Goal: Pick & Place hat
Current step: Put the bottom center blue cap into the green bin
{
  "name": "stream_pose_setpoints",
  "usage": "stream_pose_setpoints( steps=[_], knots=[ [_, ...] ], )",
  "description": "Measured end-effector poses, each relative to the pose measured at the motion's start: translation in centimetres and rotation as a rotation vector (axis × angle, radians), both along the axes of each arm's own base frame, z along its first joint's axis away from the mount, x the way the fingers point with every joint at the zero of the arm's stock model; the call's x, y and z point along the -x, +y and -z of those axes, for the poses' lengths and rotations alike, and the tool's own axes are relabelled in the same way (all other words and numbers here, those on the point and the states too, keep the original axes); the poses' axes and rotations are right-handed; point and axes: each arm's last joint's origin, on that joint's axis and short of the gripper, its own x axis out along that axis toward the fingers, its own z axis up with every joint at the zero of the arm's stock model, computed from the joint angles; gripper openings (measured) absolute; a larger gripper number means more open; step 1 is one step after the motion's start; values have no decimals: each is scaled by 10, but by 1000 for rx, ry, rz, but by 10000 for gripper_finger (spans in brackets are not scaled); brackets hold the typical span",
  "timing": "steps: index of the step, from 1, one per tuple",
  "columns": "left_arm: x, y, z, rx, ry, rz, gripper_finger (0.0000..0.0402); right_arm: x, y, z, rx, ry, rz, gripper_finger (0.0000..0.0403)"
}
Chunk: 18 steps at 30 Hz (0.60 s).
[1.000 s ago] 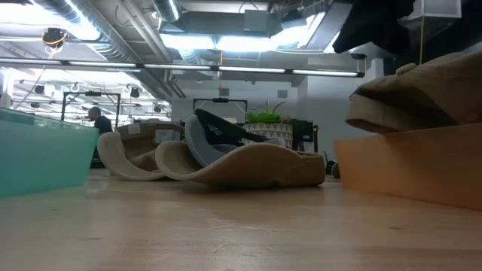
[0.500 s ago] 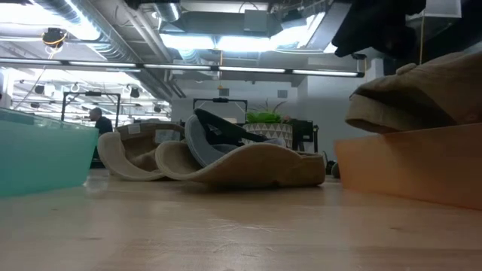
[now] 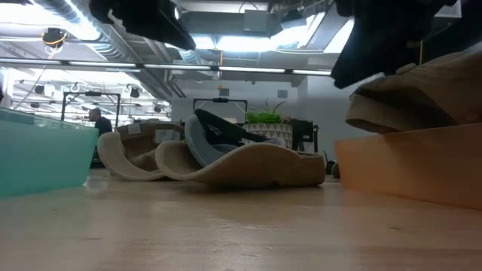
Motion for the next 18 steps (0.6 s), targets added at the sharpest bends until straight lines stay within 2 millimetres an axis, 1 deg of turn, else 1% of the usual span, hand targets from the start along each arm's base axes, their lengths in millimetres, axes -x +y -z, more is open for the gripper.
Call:
stream_pose_setpoints(
  steps=[3,9,12,15,18],
  knots=[
    [-4,2,5,-2,21,-6,157,-7,1,5,43,-5,-32,81],
    [-12,1,19,-3,72,-21,155,-27,6,7,139,-103,-173,81],
    [-15,-1,23,16,83,-35,155,-33,6,3,175,-157,-242,81],
    [-15,-2,23,61,64,-66,154,-36,5,-3,182,-206,-249,81],
    [-14,-2,23,92,51,-87,155,-41,1,-7,148,-259,-243,88]
  ],
)
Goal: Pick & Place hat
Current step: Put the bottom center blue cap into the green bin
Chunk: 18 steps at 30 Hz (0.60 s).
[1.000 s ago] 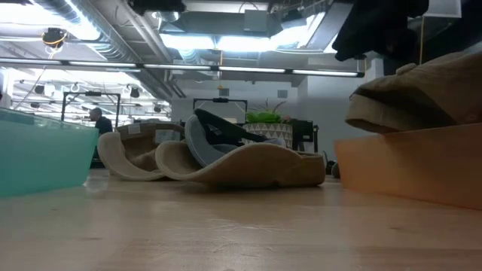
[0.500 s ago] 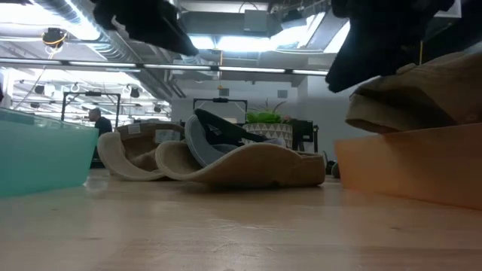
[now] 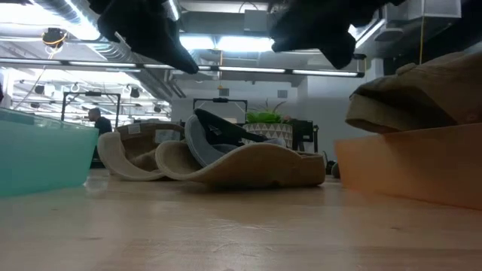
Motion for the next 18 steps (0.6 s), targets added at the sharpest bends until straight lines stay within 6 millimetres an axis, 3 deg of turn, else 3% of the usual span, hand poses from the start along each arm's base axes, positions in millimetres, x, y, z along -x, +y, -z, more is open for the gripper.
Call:
stream_pose_setpoints(
  steps=[5,10,18],
  knots=[
    [1,1,-2,-20,-10,-26,153,-9,-16,-2,-97,-24,27,136],
    [2,4,-3,-119,-17,-90,153,-18,-47,-1,-163,-37,190,190],
    [4,9,-4,-235,-20,-199,153,-18,-90,10,-282,56,439,204]
  ],
)
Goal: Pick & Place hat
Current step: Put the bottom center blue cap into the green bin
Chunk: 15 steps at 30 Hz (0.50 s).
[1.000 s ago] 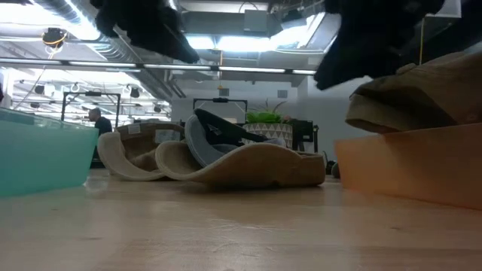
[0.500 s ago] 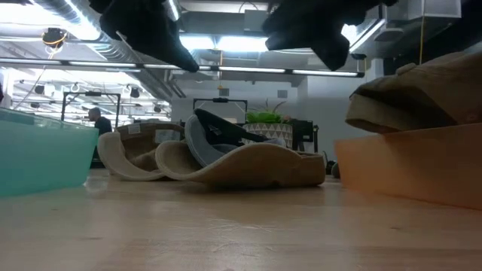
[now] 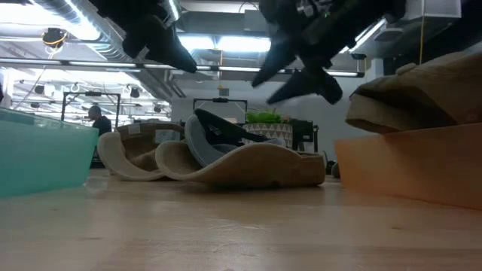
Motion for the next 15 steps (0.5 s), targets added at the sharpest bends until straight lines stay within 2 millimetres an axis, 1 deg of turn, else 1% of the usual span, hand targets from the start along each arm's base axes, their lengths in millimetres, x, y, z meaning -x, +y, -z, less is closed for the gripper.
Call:
stream_pose_setpoints(
  steps=[6,10,15],
  knots=[
    [3,1,2,-7,10,-43,150,5,-15,8,-63,90,45,204],
    [3,1,2,1,9,-48,150,9,-22,12,-70,157,59,204],
    [3,1,3,36,-3,-44,148,10,-26,14,-67,183,69,204]
  ],
)
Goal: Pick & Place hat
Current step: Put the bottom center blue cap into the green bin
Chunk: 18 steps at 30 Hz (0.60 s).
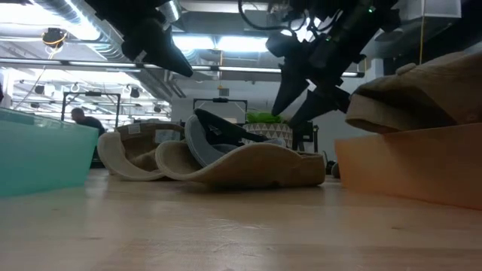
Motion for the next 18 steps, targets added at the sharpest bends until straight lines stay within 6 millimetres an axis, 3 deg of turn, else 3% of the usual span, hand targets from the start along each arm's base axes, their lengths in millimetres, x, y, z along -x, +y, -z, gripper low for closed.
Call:
stream_pose_setpoints(
  steps=[5,18],
  knots=[
    [0,0,0,18,-13,-10,150,0,0,4,16,30,-17,204],
    [0,-1,1,60,-16,12,145,-23,-14,44,22,91,-106,200]
  ],
)
